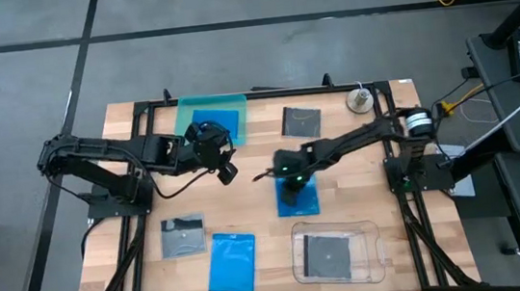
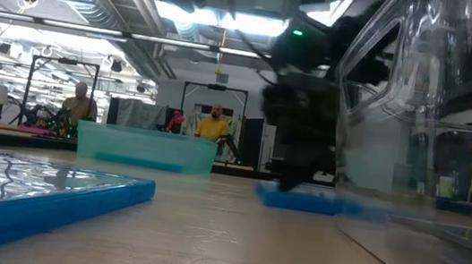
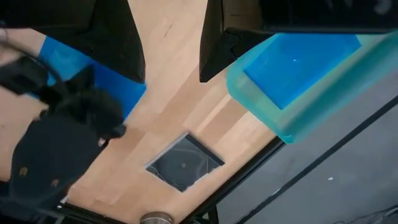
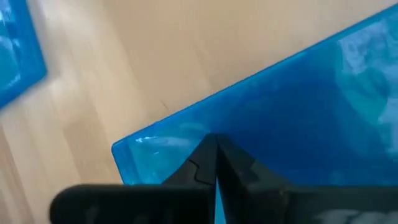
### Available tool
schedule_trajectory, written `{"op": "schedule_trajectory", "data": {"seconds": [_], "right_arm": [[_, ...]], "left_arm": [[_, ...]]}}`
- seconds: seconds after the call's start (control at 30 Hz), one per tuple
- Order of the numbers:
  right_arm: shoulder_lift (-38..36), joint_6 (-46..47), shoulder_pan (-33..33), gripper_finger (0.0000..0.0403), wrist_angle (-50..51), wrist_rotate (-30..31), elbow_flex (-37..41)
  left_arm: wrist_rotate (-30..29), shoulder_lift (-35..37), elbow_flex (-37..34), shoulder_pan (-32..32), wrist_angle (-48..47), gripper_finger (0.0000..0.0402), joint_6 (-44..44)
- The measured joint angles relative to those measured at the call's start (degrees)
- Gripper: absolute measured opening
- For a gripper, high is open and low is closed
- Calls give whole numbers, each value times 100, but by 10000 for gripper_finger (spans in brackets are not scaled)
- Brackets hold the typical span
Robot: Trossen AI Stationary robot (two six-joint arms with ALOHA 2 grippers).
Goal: Pick & place jewel cases by type
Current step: Put the top dark blue CD case into the light blue bin
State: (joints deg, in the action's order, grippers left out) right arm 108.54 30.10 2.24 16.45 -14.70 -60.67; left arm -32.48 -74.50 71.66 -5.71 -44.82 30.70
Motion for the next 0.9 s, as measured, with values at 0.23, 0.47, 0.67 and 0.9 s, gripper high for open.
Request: {"op": "schedule_trajectory", "data": {"seconds": [0.23, 0.47, 0.67, 0.9], "right_arm": [[273, -1060, 33, 11, 934, 468, -1352], [246, -1704, 248, 11, 2238, 648, -2246], [70, -2018, 429, 7, 3455, 783, -2337], [-964, -1532, 447, 8, 3534, 943, -1027]], "left_arm": [[165, 0, 0, 21, 0, 143, 2], [211, 7, 0, 21, -4, 143, 12], [232, 95, 7, 32, -386, 143, 425], [351, 193, 7, 67, -1087, 143, 908]]}}
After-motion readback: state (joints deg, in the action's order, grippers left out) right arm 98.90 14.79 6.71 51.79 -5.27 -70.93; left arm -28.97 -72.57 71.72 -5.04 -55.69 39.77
